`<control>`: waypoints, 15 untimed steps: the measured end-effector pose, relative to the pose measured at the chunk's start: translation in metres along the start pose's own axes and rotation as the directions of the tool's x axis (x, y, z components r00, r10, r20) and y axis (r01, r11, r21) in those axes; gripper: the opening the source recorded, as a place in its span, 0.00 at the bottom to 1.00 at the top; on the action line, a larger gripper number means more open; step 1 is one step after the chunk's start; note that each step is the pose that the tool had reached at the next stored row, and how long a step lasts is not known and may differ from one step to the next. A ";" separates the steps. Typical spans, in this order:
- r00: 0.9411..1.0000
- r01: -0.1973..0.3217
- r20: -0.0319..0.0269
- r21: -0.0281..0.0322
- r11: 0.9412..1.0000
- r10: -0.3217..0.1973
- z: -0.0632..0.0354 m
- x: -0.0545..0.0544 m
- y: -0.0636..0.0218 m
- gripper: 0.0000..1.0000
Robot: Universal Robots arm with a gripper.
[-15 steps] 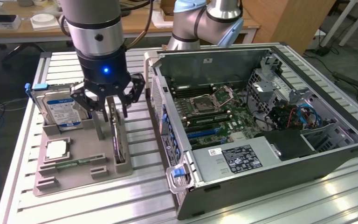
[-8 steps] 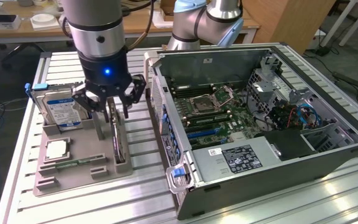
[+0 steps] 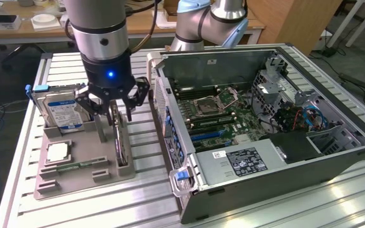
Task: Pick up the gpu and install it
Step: 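Pick up the gpu and move the gpu toward the slot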
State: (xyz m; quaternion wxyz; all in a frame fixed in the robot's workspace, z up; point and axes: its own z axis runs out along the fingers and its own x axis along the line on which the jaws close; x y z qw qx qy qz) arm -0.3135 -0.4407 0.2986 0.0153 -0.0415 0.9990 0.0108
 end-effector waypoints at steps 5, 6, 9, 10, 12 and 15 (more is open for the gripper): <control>1.000 0.002 0.001 0.000 1.000 -0.002 0.0022 0.000 -0.0011 0.47; 1.000 0.003 0.002 0.000 1.000 -0.003 0.0027 0.000 -0.0014 0.47; 1.000 0.012 0.004 0.000 1.000 -0.012 0.0039 0.002 -0.0027 0.47; 1.000 0.019 0.004 0.000 1.000 -0.019 0.0042 0.002 -0.0031 0.47; 0.999 0.032 0.004 -0.001 0.999 -0.032 0.0051 0.002 -0.0037 0.47; 0.999 0.033 0.005 -0.001 0.999 -0.033 0.0077 0.003 -0.0047 0.47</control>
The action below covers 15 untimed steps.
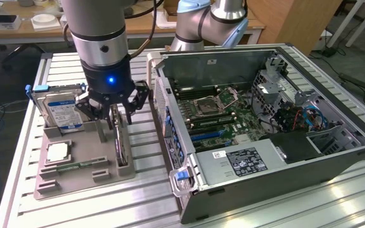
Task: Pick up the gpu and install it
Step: 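Pick up the gpu and move the gpu toward the slot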
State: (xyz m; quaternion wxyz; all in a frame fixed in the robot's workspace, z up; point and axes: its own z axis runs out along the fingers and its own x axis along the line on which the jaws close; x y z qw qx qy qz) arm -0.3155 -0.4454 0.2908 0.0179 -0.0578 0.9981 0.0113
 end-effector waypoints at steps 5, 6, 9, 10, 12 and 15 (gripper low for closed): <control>1.000 -0.019 0.001 0.001 1.000 0.019 0.0031 0.000 -0.0001 0.47; 1.000 -0.022 0.001 0.001 1.000 0.022 0.0038 0.000 -0.0001 0.47; 1.000 -0.030 0.002 0.001 1.000 0.030 0.0058 0.000 -0.0001 0.47; 0.999 -0.033 0.003 0.001 0.999 0.033 0.0066 0.000 -0.0001 0.47; 0.999 -0.037 0.005 0.002 0.999 0.037 0.0078 0.000 -0.0002 0.47; 0.999 -0.042 0.007 0.002 0.999 0.042 0.0094 0.001 -0.0001 0.47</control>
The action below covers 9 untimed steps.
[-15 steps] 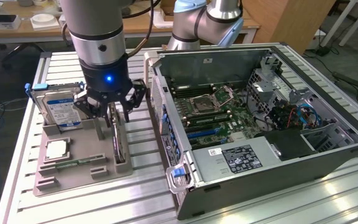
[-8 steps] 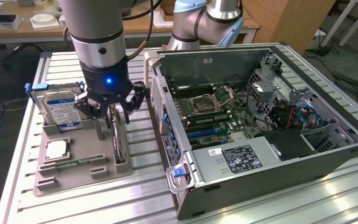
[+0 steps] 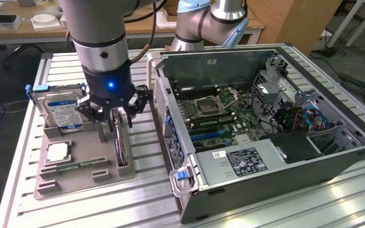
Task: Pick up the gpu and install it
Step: 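Pick up the gpu and move the gpu toward the slot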
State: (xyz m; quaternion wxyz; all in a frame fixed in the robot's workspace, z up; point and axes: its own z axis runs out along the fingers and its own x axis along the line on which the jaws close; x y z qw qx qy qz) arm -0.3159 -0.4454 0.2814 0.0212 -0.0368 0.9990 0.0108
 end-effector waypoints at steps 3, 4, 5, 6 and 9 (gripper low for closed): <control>1.000 -0.004 0.002 0.000 1.000 0.004 0.0019 0.001 0.0000 0.47; 1.000 -0.007 0.002 0.000 1.000 0.007 0.0025 0.001 0.0000 0.47; 1.000 -0.011 0.003 0.000 1.000 0.011 0.0032 0.001 0.0000 0.47; 1.000 -0.016 0.003 0.001 1.000 0.015 0.0038 0.001 0.0000 0.47; 0.999 -0.034 0.004 0.002 0.999 0.034 0.0059 0.001 -0.0001 0.47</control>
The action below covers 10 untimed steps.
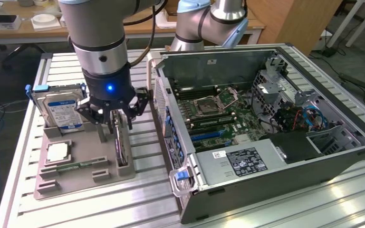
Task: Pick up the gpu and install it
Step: 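Pick up the gpu and move the gpu toward the slot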
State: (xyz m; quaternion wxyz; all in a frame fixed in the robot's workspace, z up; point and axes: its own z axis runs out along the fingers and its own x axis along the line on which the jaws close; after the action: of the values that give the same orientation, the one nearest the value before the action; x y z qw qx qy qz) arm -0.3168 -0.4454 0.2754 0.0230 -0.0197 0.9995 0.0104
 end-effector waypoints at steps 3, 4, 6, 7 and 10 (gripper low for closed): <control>1.000 -0.023 0.001 0.001 1.000 0.023 0.0018 0.000 0.0000 0.47; 1.000 -0.027 0.001 0.001 1.000 0.027 0.0022 0.000 -0.0001 0.47; 1.000 -0.029 0.001 0.002 1.000 0.029 0.0024 0.000 -0.0001 0.47; 1.000 -0.029 0.001 0.003 1.000 0.029 0.0025 0.000 0.0000 0.47; 1.000 -0.029 0.002 0.003 1.000 0.029 0.0029 0.001 0.0001 0.47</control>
State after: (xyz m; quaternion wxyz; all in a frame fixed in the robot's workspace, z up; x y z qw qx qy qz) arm -0.3178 -0.4453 0.2725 0.0237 -0.0052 0.9997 0.0090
